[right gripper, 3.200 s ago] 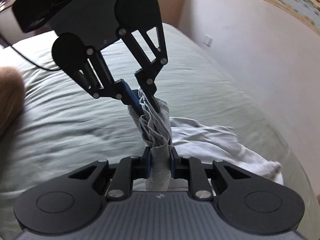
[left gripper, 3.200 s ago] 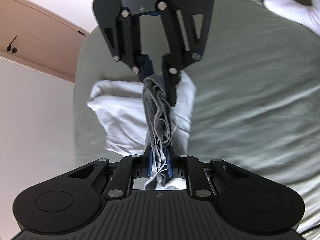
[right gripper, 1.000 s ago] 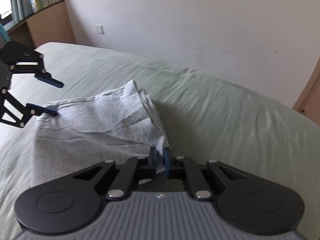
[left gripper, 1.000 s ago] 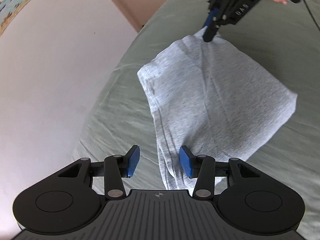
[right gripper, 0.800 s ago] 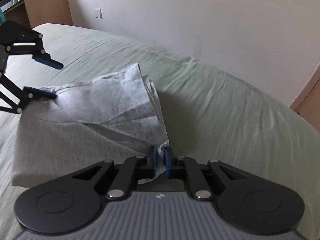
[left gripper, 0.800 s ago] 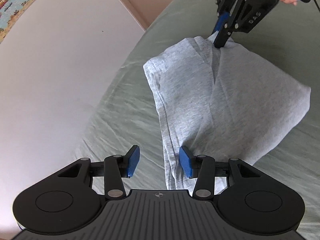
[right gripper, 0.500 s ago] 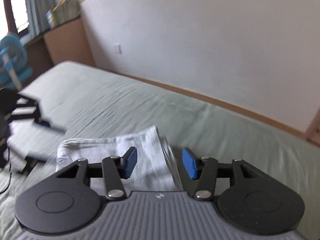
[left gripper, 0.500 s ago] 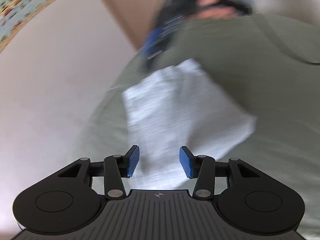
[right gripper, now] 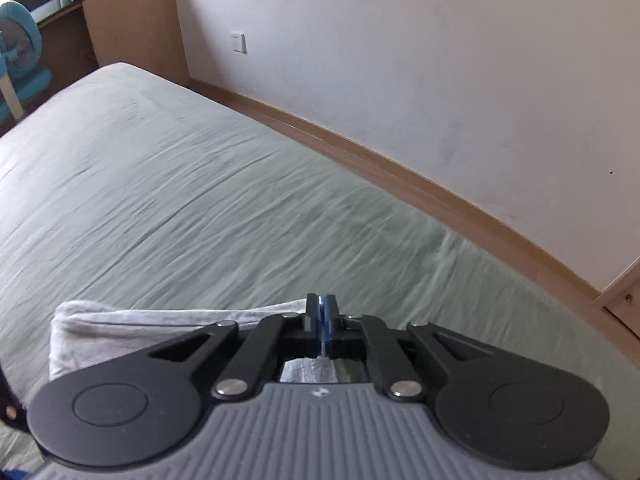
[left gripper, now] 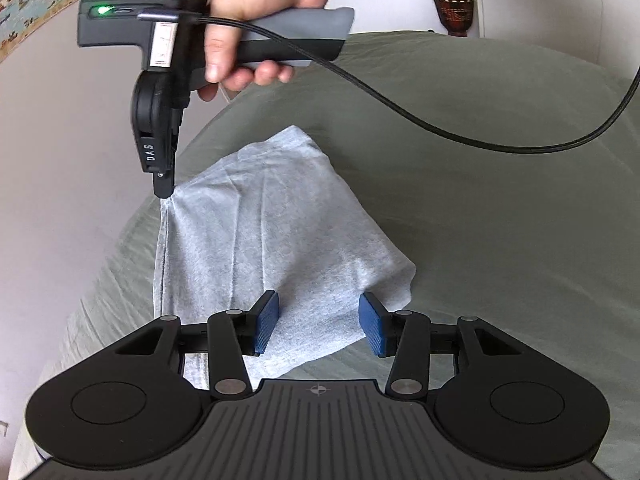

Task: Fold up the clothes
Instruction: 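Pull the shirt edge with the right gripper to square the fold, then release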

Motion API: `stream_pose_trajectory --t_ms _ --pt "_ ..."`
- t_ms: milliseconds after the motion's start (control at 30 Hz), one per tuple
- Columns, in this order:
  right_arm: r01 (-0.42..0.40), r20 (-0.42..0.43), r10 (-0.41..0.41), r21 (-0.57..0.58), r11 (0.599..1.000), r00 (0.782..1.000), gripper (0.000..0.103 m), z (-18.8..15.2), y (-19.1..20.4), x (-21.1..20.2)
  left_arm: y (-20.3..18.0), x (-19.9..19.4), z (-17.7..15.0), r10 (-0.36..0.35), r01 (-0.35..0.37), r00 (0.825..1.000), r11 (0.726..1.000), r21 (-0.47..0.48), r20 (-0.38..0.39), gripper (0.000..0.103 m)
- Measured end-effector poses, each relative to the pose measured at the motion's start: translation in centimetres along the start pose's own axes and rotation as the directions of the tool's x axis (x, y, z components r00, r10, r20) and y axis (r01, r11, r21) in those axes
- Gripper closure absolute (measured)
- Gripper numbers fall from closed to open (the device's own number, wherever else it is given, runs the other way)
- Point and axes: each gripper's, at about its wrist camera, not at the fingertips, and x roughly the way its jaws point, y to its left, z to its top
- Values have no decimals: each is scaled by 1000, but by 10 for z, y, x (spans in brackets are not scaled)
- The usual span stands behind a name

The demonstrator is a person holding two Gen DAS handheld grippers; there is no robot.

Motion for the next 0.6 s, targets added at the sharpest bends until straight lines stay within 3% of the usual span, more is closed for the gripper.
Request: stream_pose_trajectory --t_ms 133,300,367,433,533,600 --pt "44 10 -44 -9 999 999 102 0 -3 1 -6 11 -3 -2 2 1000 1000 -3 -8 60" --pt "121 -56 -125 -65 991 991 102 -12 15 33 -13 20 -7 15 -16 1000 1000 -26 -17 60" --pt "154 -46 -159 -90 984 986 100 -20 25 40 -15 17 -11 23 -23 1000 999 -29 -17 60" --pt "148 -19 -150 -80 986 988 99 -20 23 26 -14 5 -17 28 -28 1000 999 -43 -5 60" --pt "123 41 -121 -26 992 992 88 -19 15 -5 -3 -12 -27 76 -75 997 994 -76 5 60" --pt "58 104 -59 17 998 993 88 -28 14 -46 7 -19 -32 109 -109 994 990 -93 -2 59"
